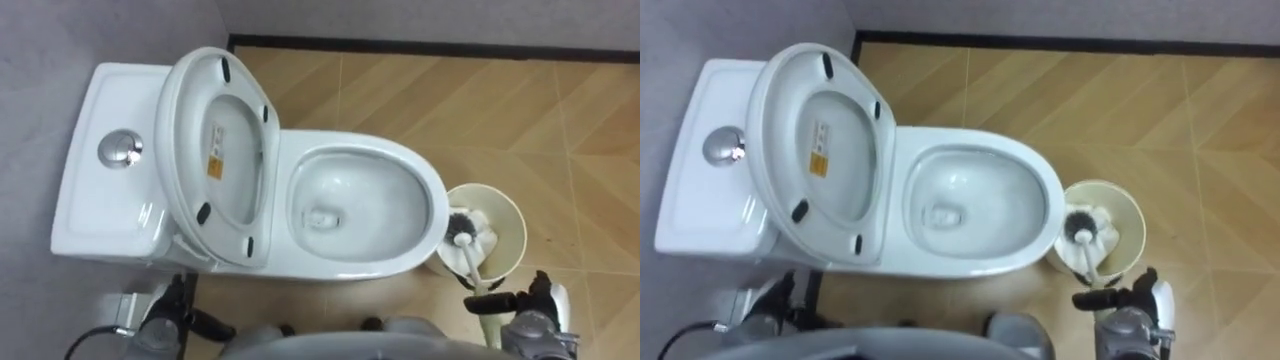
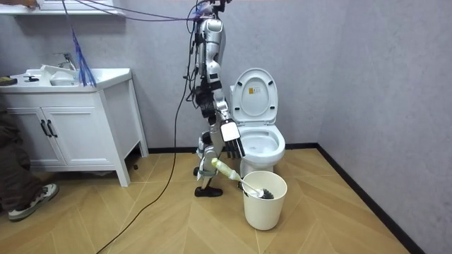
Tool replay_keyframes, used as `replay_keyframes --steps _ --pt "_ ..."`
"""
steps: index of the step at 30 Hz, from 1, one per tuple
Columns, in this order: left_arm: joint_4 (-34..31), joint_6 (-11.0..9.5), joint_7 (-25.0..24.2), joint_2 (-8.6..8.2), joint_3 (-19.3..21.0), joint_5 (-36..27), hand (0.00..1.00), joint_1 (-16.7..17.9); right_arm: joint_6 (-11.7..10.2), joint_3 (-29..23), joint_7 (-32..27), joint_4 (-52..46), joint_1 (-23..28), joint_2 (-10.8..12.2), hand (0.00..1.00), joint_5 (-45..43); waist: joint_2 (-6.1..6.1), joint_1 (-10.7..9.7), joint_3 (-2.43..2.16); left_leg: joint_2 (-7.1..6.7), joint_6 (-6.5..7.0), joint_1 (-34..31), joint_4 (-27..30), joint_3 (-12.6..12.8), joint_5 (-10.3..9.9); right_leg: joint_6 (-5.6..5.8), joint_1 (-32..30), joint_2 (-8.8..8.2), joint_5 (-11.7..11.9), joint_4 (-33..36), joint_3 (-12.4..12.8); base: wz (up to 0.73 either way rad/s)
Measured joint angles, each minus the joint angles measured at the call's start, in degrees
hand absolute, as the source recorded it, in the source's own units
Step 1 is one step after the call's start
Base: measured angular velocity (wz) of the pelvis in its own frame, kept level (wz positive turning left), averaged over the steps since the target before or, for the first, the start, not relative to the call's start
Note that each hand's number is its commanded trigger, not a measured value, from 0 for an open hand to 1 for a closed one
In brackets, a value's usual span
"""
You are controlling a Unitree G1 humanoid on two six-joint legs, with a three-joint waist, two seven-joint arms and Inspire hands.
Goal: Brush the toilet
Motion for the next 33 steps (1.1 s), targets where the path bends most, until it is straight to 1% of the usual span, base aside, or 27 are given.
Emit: replay_keyframes --steps 1,4,5,6,7,8,9,10,11,13,14,15,16,18,19,21,23,25,29,30,31,33 --pt "0.21 -0.03 0.0 -0.09 -0.12 0.0 0.0 -0.68 -0.01 -0.01 0.0 0.61 -0.31 -0.26 0.0 0.01 0.15 -0.03 0.09 0.0 0.12 -0.95 0.6 -0.08 -0.07 0.0 -0.89 -0.07 0.0 0.57 -0.18 0.06" --pt "1.49 -0.03 1.04 -0.3 -1.46 -1.13 0.0 -4.94 0.24 0.07 -0.02 4.88 -4.6 -1.21 0.0 0.59 0.57 -0.07 0.31 -0.02 0.29 -7.55 4.68 -0.06 -0.17 -0.01 -7.62 -0.57 -0.01 4.9 -0.15 0.0" --pt "1.87 -0.02 1.3 -0.28 -1.8 -1.17 0.0 -5.75 0.24 0.11 -0.03 5.21 -5.33 -1.26 0.0 0.75 0.56 0.0 0.32 -0.03 0.32 -8.61 5.18 -0.05 -0.17 -0.02 -8.79 -0.65 -0.02 5.62 -0.13 0.0" --pt "2.69 0.0 1.65 -0.26 -2.7 -1.53 0.0 -7.31 0.26 0.58 -0.02 6.0 -6.54 -1.53 0.0 1.83 0.6 -0.03 0.42 -0.08 0.71 -10.77 6.5 -0.04 -0.21 -0.08 -11.21 -0.95 -0.06 7.41 -0.19 0.05" --pt "3.08 0.01 1.79 -0.2 -4.05 -3.12 0.0 -8.95 0.32 1.13 -0.02 6.08 -7.85 -2.08 0.0 3.57 0.52 0.01 0.72 -0.38 0.97 -13.11 8.29 -0.07 -0.21 -0.26 -13.69 -1.51 -0.34 9.76 -0.27 0.08" --pt "3.12 0.01 1.87 -0.17 -4.44 -3.88 0.0 -9.66 0.38 1.51 -0.04 6.15 -8.52 -2.36 0.0 3.8 0.38 0.04 0.8 -0.6 1.24 -14.33 9.15 -0.08 -0.26 -0.36 -14.94 -1.78 -0.73 10.79 -0.24 0.12" --pt "3.1 0.0 2.04 -0.08 -5.67 -5.37 0.0 -11.12 0.74 1.95 -0.04 6.3 -9.97 -2.94 0.0 4.1 0.17 0.01 1.03 -0.92 1.98 -16.93 11.14 -0.05 -0.67 -0.49 -17.6 -2.37 -1.7 12.95 -0.12 0.13" --pt "2.92 0.01 2.25 -0.05 -6.74 -6.9 0.0 -12.75 0.9 2.97 -0.03 6.43 -11.38 -3.48 0.0 4.5 -0.16 0.11 1.38 -1.1 2.41 -19.73 13.48 0.13 -0.97 -0.35 -20.6 -2.64 -2.47 15.36 0.63 0.1" --pt "2.78 0.01 2.32 0.0 -7.4 -7.66 0.0 -13.44 0.9 3.71 -0.03 6.47 -12.11 -3.75 0.0 4.83 -0.26 0.3 1.44 -1.12 2.52 -21.16 14.57 0.17 -1.06 -0.3 -22.06 -2.75 -2.66 16.41 0.76 0.09" --pt "1.68 -0.04 2.33 0.03 -9.65 -11.19 0.0 -15.69 0.97 5.96 -0.01 6.55 -14.07 -4.86 0.0 6.02 -0.27 0.57 1.59 -1.21 2.94 -26.58 18.41 0.04 -1.36 -0.21 -27.22 -3.43 -2.95 20.08 0.54 0.11" --pt "1.23 -0.06 2.31 0.04 -10.12 -12.01 0.0 -16.15 0.97 6.4 -0.02 6.53 -15.01 -5.16 0.0 6.4 -0.22 0.88 1.64 -1.19 3.06 -27.83 19.19 0.01 -1.49 -0.23 -28.41 -3.5 -2.96 20.95 0.56 0.08" --pt "0.49 -0.25 2.31 0.0 -10.85 -13.38 0.0 -17.11 0.99 7.22 -0.04 6.57 -15.83 -5.89 0.0 7.13 -0.01 1.34 1.8 -1.17 3.12 -30.36 21.2 -0.27 -1.87 -0.28 -30.59 -3.57 -3.0 22.7 0.6 0.06" --pt "-0.33 -0.39 2.34 -0.01 -10.97 -14.5 0.0 -17.74 1.01 7.64 -0.06 6.62 -16.05 -6.37 0.0 7.59 0.05 1.49 1.83 -1.2 3.21 -32.53 22.77 -0.39 -1.96 -0.29 -32.6 -3.8 -3.03 24.12 0.54 0.07" --pt "-1.22 -0.45 2.48 0.14 -11.67 -15.92 0.0 -18.39 1.03 8.19 -0.11 6.57 -16.71 -6.97 0.0 8.1 0.09 1.58 1.84 -1.54 3.4 -35.04 24.54 -0.5 -2.07 -0.41 -35.17 -4.4 -3.18 26.22 0.5 0.12" --pt "-2.01 -0.51 2.58 0.18 -12.42 -17.04 0.0 -18.49 1.16 8.45 -0.17 6.55 -17.08 -7.43 0.0 8.53 0.14 1.62 1.86 -1.88 3.58 -36.69 25.87 -0.57 -2.2 -0.38 -36.84 -4.81 -3.52 27.85 0.65 0.12" --pt "-3.36 -0.52 2.62 0.19 -13.6 -18.21 0.0 -18.52 1.51 9.45 -0.45 6.56 -17.17 -8.12 0.0 9.6 0.19 1.77 1.84 -2.12 3.84 -39.09 27.93 -0.45 -2.54 -0.3 -39.28 -5.42 -4.16 30.29 0.69 0.11" --pt "-4.59 -0.54 2.64 0.37 -14.76 -19.36 0.0 -18.45 1.52 10.15 -0.6 6.55 -17.18 -8.53 0.0 10.56 0.25 2.23 1.84 -2.02 3.7 -41.34 29.88 -0.46 -3.04 -0.28 -41.46 -5.43 -4.53 32.02 0.86 0.03" --pt "-6.87 -0.61 2.68 0.77 -16.14 -20.33 0.0 -18.44 1.55 10.58 -0.59 6.59 -17.9 -9.43 0.0 10.33 0.61 3.03 1.86 -1.94 3.55 -44.83 32.54 -0.59 -3.63 -0.54 -44.86 -5.55 -4.82 34.43 0.98 0.0" --pt "-9.07 -1.08 2.74 1.26 -16.54 -20.8 0.0 -18.39 1.55 10.73 -0.56 6.62 -19.39 -10.02 0.0 10.31 1.0 3.45 1.95 -1.87 3.51 -48.7 35.49 -0.47 -4.15 -0.94 -48.95 -5.8 -5.43 37.62 1.35 0.01" --pt "-9.19 -1.33 2.82 1.29 -17.28 -20.81 0.0 -18.85 1.55 11.53 -0.56 6.62 -20.08 -10.44 0.0 10.31 1.27 3.99 2.06 -1.73 3.52 -49.89 36.07 -0.24 -4.17 -0.78 -50.29 -5.82 -5.54 38.22 1.49 0.0" --pt "-9.43 -1.4 2.79 1.27 -18.29 -20.81 0.0 -19.13 1.54 12.69 -0.56 6.63 -20.31 -11.11 0.0 10.18 1.74 4.47 2.23 -1.8 3.53 -51.17 36.73 -0.18 -4.18 -0.87 -51.64 -6.09 -5.61 39.0 1.45 0.0" --pt "-10.33 -1.49 2.77 1.42 -19.2 -20.85 0.0 -19.08 1.48 13.68 -0.55 6.56 -20.89 -11.47 0.0 10.15 2.13 4.51 2.22 -2.08 3.54 -52.83 37.54 -0.04 -4.19 -1.19 -53.46 -6.56 -5.87 40.35 1.58 0.11"
